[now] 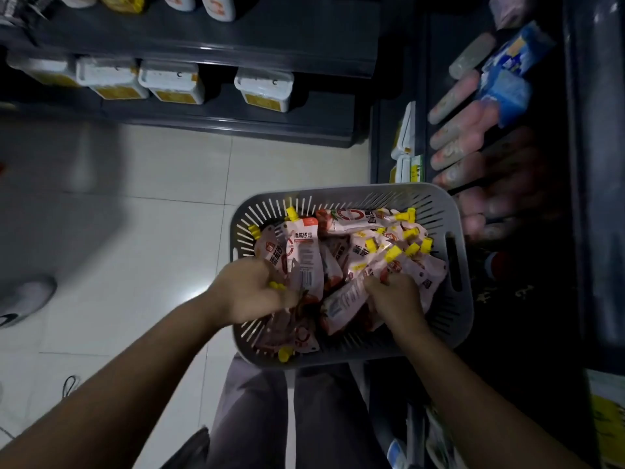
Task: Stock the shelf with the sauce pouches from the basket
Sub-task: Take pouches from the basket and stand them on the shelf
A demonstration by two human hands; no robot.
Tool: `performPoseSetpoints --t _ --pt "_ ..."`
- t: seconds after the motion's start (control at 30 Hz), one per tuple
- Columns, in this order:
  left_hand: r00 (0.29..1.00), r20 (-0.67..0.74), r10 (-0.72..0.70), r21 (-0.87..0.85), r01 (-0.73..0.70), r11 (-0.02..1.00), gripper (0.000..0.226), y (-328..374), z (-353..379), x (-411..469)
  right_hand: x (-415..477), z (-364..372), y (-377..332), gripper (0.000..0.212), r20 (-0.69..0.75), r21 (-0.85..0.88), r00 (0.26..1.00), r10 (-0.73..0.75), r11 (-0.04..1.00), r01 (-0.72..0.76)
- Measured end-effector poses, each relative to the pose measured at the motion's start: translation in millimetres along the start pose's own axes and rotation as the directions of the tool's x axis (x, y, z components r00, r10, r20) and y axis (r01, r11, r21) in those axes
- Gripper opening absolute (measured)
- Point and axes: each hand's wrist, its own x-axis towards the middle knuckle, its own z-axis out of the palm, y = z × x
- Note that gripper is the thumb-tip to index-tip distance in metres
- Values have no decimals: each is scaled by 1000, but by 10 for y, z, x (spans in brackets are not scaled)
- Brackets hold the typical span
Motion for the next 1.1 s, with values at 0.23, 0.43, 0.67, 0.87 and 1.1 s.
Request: performPoseSetpoints --t 0.23,0.43,0.67,0.87,1.1 --pt "996 87 29 -461 15 888 9 87 -119 307 56 -68 -79 41 -49 50 999 -1 999 3" --pt "982 -31 -185 -920 44 390 19 -8 -57 617 279 143 -97 20 358 159 933 -40 987 -18" --pt "856 -162 -491 -952 -4 306 33 -52 394 657 292 322 281 34 265 359 930 253 870 -339" --pt "888 66 -455 -889 260 378 30 -303 591 539 372 370 211 34 365 372 897 248 845 -385" --pt "900 73 -429 -910 237 340 31 -302 630 460 363 452 95 40 402 372 885 235 841 -393"
